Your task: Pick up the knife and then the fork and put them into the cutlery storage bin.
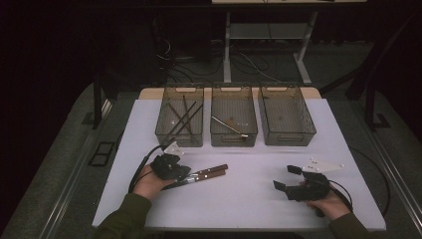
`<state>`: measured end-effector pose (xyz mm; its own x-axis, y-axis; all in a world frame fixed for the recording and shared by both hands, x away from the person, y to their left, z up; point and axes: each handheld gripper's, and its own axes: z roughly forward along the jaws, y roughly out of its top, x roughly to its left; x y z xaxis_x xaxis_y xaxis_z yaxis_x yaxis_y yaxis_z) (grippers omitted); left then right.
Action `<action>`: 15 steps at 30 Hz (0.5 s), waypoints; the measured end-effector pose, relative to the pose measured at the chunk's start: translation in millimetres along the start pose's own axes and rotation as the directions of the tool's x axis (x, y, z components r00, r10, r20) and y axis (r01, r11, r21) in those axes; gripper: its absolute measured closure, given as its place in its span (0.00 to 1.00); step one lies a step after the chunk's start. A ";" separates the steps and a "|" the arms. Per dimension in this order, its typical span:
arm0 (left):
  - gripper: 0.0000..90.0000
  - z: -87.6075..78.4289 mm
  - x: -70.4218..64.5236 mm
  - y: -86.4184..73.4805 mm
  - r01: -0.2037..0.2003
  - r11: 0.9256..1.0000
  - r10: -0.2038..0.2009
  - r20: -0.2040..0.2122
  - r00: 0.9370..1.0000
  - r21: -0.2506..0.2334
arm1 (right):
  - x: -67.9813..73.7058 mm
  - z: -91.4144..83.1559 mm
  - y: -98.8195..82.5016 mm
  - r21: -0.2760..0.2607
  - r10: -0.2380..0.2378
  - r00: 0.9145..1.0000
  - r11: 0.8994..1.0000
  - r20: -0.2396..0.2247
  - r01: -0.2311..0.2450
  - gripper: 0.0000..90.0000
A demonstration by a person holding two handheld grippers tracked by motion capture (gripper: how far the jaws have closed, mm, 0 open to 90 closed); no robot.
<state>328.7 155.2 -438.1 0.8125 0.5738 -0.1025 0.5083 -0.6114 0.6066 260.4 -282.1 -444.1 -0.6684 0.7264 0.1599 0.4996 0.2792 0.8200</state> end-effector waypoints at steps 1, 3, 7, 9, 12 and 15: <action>1.00 -0.4 -0.2 -0.3 -0.007 1.000 0.007 0.002 1.000 0.002 | 0.0 0.0 0.0 0.000 -0.001 1.000 1.000 0.001 0.001 0.20; 1.00 -0.9 -1.7 -1.2 -0.008 1.000 0.008 0.007 1.000 0.004 | 0.2 0.0 0.0 0.001 -0.004 1.000 1.000 0.004 0.004 0.20; 1.00 -2.2 -4.0 -2.2 -0.016 1.000 0.016 0.012 1.000 0.013 | 0.4 0.1 0.1 0.003 -0.007 1.000 1.000 0.006 0.007 0.20; 1.00 -2.1 -4.1 -2.7 -0.012 1.000 0.012 0.013 1.000 0.008 | 0.4 0.2 0.1 0.002 -0.008 1.000 1.000 0.006 0.008 0.20; 0.98 -3.4 -4.2 -3.0 -0.003 1.000 0.003 0.014 1.000 -0.009 | 0.5 0.1 0.3 0.001 -0.011 1.000 1.000 0.005 0.011 0.20; 0.93 -10.3 -6.1 -1.9 0.001 0.999 -0.001 0.007 1.000 -0.046 | 0.5 -0.3 0.4 0.002 -0.010 1.000 1.000 0.006 0.010 0.20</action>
<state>319.8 158.5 -430.5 0.8140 0.5707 -0.1082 0.4954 -0.5847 0.6424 260.1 -281.8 -443.6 -0.6698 0.7276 0.1482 0.4938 0.2874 0.8207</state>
